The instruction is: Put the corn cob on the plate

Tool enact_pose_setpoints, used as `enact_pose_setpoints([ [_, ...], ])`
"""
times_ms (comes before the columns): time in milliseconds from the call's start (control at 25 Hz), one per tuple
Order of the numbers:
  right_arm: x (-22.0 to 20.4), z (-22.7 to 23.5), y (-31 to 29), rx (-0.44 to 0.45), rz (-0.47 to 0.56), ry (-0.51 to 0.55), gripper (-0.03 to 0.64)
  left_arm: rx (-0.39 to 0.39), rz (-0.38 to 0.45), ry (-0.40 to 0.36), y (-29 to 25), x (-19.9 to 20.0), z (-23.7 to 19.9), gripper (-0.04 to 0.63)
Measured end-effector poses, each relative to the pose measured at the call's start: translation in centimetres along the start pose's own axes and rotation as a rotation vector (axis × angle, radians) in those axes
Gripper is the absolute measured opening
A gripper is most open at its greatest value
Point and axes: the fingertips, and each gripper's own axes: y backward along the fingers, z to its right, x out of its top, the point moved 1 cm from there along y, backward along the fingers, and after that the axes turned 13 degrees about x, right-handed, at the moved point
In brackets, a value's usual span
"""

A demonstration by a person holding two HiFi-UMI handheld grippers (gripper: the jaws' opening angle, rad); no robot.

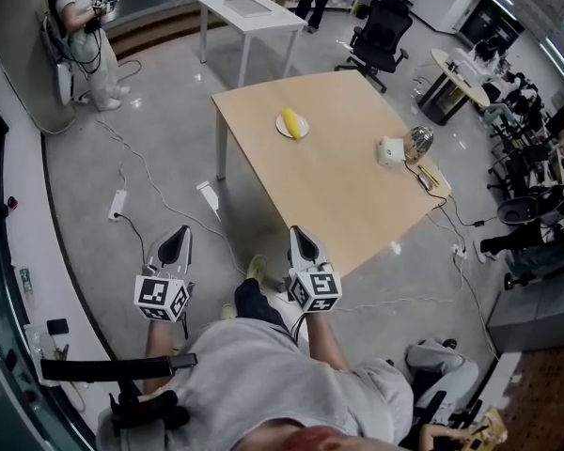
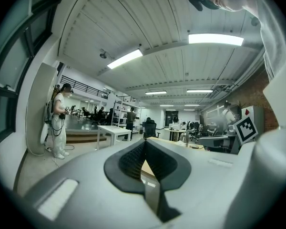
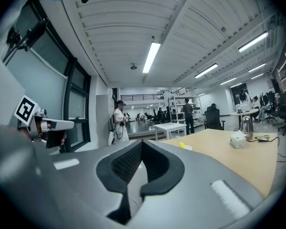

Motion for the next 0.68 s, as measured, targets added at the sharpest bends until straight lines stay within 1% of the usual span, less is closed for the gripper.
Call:
enact_pose_setpoints([
  [480,0.02,-0.15,-0.28,0.000,0.005,-0.009,0.005,-0.004,0.001,0.000,0.13,0.10,-0.32,0.020],
  [680,0.19,-0.16,-0.69,0.001,0.002,0.006,0.005,-0.004,0.000,0.001,-0.10,0.16,-0.74,0.020],
])
